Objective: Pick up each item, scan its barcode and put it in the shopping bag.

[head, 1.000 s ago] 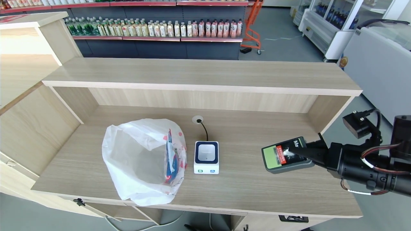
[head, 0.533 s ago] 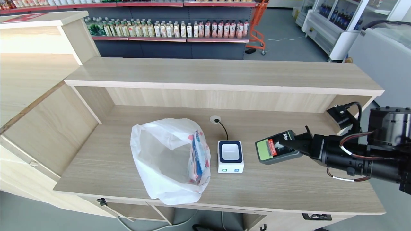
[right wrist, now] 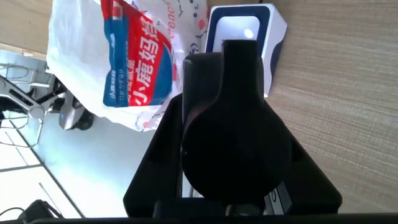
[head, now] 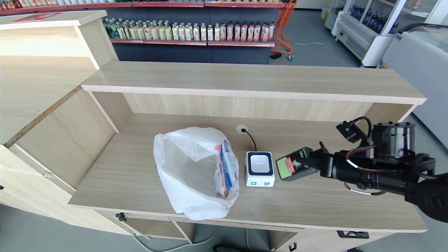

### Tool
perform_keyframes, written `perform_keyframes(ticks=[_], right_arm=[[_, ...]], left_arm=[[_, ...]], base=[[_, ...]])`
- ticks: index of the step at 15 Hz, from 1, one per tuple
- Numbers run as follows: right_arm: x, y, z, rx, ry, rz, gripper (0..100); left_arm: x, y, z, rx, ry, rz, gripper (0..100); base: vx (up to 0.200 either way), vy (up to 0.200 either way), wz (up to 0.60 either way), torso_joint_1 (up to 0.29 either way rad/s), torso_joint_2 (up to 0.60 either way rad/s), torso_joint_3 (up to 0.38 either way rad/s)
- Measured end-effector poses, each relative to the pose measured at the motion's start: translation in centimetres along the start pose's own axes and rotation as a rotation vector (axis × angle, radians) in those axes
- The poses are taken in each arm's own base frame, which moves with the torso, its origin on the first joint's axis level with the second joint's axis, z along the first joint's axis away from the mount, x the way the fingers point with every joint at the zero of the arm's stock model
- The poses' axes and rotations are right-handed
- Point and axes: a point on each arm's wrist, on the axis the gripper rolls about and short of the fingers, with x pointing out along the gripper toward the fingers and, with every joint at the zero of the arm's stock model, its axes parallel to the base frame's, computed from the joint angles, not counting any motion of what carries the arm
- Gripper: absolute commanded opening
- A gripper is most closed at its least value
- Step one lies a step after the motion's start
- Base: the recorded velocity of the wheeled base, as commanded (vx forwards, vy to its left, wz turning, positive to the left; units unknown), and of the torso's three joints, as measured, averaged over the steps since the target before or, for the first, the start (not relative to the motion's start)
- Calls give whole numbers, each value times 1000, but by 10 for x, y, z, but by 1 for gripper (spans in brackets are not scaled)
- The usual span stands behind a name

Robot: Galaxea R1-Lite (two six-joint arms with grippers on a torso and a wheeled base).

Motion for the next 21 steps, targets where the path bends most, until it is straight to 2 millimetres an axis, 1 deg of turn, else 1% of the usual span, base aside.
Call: perform_keyframes(ticks=[6, 11, 18, 21], right_arm=[[25, -14, -10, -3, -4, -7, 0], [48, -20, -23, -2, 18, 9, 0], [71, -29, -24, 12, 6, 19, 0], [85, -24, -23, 50, -17, 51, 0]], left_arm=[[0, 0, 0, 1, 0, 1, 100], [0, 0, 0, 1, 0, 1, 100], [0, 0, 0, 1, 0, 0, 100], [0, 0, 0, 1, 0, 1, 100]], base=[[0, 0, 0, 0, 0, 0], [0, 0, 0, 0, 0, 0], [0, 0, 0, 0, 0, 0], [0, 0, 0, 0, 0, 0]])
